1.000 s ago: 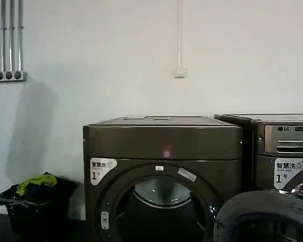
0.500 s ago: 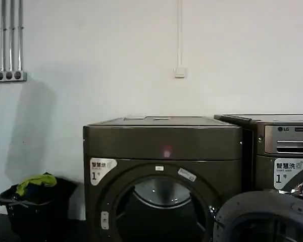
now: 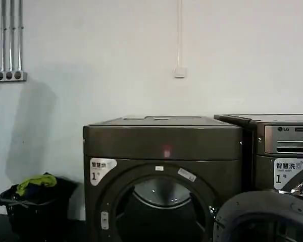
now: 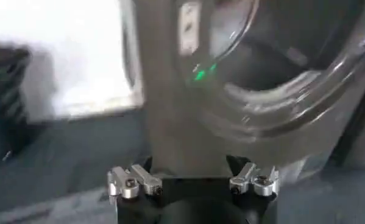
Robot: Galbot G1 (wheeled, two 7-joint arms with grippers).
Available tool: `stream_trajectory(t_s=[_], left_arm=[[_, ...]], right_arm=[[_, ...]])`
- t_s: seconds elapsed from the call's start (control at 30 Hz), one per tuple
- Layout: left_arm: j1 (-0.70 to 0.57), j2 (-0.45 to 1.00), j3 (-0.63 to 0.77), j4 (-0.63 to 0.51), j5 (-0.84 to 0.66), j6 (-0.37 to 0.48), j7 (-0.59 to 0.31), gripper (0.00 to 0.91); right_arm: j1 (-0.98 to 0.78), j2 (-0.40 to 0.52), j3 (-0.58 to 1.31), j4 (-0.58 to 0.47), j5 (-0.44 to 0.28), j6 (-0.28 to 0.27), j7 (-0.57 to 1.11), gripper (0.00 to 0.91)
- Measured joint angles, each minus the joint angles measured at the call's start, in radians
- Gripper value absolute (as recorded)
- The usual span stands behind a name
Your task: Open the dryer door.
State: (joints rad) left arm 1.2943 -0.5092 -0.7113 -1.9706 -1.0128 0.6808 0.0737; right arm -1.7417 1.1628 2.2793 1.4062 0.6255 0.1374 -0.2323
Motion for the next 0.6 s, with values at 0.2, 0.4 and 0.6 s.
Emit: stream_trajectory(t_s=[0.2, 0.4, 0.6], left_arm=[[0.001, 0.075, -0.052, 0.018, -0.126, 0.057, -0.090, 0.907], [0.002, 0.154, -0.043, 0.068, -0.182, 0.057, -0.127, 0.907], [0.001, 0.207, -0.006, 0.144, -0.162, 0.057, -0.052, 0.907]], right_arm=[[0.000, 0.002, -0.001, -0.007, -0.003, 0.001, -0.001, 0.907], [0.000, 0.002, -0.002, -0.017, -0.006, 0.004, -0.004, 0.907], [0.004, 0.002, -0.008, -0.015, -0.009, 0.004, -0.004, 0.907]])
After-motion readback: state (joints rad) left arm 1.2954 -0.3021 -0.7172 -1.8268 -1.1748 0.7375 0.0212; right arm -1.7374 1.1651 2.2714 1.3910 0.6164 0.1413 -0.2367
